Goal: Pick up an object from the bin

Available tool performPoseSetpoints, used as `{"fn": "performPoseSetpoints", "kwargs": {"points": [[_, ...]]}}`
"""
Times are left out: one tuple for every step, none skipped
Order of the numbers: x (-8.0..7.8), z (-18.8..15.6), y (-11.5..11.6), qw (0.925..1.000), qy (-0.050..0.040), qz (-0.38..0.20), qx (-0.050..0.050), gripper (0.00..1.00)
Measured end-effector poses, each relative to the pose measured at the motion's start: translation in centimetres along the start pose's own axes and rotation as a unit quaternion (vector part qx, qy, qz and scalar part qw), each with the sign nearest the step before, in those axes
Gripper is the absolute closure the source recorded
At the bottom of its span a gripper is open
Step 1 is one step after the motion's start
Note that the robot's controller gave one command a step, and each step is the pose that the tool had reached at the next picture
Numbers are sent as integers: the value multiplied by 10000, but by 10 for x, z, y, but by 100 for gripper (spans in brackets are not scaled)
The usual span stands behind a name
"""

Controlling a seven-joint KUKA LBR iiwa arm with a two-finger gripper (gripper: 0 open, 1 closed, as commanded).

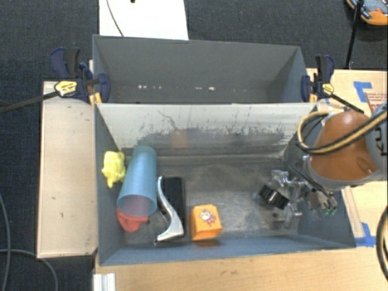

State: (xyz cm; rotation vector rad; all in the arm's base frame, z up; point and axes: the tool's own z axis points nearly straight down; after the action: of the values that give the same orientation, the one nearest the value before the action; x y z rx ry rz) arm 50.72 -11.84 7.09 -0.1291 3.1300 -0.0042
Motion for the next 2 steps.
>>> {"fn": "performPoseSetpoints", "kwargs": {"points": [[-2, -1, 0, 9997, -3, 254, -8, 0], [2, -1, 1, 9870, 35, 1606, -9, 0]]}}
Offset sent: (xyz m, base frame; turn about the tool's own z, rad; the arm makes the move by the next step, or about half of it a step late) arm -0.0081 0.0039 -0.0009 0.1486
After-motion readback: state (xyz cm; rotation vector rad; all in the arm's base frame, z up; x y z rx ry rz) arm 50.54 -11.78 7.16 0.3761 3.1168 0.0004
